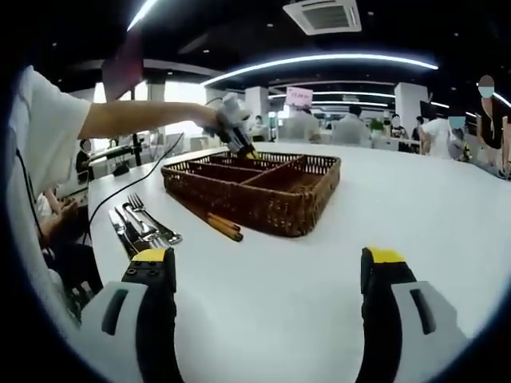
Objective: Arrange the knives, forks, and spoons in their matching storage slots by inserting each utensil handle-first until every utensil is classified and aligned in the correct compartment
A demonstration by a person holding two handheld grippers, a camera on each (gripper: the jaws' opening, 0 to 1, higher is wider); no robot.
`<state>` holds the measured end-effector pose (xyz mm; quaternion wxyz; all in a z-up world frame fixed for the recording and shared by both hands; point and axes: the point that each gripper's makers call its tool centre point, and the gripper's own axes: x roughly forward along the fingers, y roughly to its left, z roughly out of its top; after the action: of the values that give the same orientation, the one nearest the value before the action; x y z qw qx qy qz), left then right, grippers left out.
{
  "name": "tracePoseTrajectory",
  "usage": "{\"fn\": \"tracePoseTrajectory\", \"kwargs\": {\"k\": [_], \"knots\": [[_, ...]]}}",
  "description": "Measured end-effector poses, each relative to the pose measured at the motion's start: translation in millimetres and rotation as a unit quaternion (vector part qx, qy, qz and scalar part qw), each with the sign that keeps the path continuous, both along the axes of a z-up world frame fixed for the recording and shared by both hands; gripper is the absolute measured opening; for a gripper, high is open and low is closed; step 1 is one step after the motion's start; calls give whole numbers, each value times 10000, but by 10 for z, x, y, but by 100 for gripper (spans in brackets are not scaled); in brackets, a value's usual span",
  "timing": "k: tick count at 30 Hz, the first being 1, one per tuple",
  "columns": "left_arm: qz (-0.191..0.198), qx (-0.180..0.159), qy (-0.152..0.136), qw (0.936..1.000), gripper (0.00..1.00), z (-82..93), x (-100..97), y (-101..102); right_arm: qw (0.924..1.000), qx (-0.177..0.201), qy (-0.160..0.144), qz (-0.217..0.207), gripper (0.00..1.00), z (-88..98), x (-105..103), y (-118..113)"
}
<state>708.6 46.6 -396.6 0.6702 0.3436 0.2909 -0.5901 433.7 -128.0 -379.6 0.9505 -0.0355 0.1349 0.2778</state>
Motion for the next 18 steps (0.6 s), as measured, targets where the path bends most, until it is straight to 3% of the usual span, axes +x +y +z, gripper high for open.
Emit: {"fn": "tracePoseTrajectory", "kwargs": {"k": [13, 18], "knots": [[14, 65, -134, 9999, 4, 5, 1, -1, 10000, 6, -23, 53, 100, 27, -6, 40], [156, -68, -141, 9998, 6, 98, 49, -24, 10000, 3, -41, 58, 100, 44, -7, 44]]}}
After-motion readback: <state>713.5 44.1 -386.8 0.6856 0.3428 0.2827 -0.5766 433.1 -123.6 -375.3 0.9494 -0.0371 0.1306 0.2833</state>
